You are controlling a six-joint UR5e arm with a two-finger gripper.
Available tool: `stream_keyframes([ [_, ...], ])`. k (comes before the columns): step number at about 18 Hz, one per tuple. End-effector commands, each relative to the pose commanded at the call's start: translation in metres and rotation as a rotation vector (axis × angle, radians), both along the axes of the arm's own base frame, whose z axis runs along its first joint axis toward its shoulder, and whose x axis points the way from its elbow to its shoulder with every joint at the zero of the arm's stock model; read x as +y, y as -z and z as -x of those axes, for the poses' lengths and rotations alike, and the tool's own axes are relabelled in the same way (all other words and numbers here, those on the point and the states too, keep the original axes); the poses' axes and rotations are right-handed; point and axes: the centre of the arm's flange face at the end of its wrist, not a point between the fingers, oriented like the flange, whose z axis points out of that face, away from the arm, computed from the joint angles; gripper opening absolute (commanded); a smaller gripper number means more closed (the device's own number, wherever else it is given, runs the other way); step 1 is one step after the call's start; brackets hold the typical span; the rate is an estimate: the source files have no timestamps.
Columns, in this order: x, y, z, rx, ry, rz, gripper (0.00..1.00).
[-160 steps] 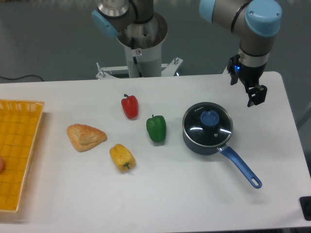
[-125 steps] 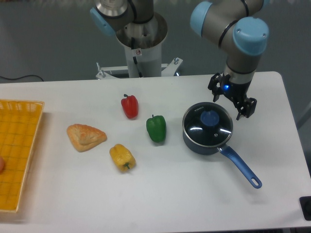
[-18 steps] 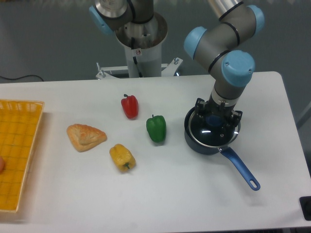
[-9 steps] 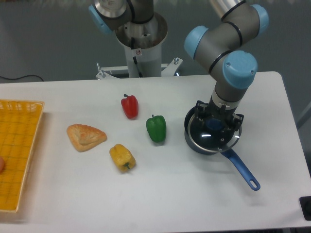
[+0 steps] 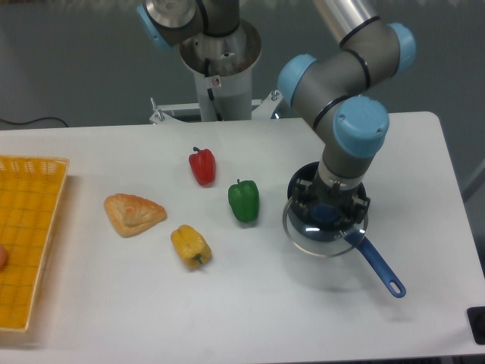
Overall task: Open the lid
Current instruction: 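Lift the lid off the pan and move it toward the green pepper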
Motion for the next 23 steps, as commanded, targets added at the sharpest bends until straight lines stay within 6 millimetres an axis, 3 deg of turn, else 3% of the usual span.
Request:
stream_keyframes([
  [6, 0.023, -0.007, -0.007, 0.015, -0.010, -0.016, 0.67],
  [12, 0.047, -0.001, -0.024, 0.018, -0.003, -0.008, 0.67],
  [17, 0.059, -0.005, -0.038, 0.019, 0.002, -0.014, 0.67],
  [23, 0.062, -0.003, -0.038, 0.023, -0.010, -0.019, 0.67],
])
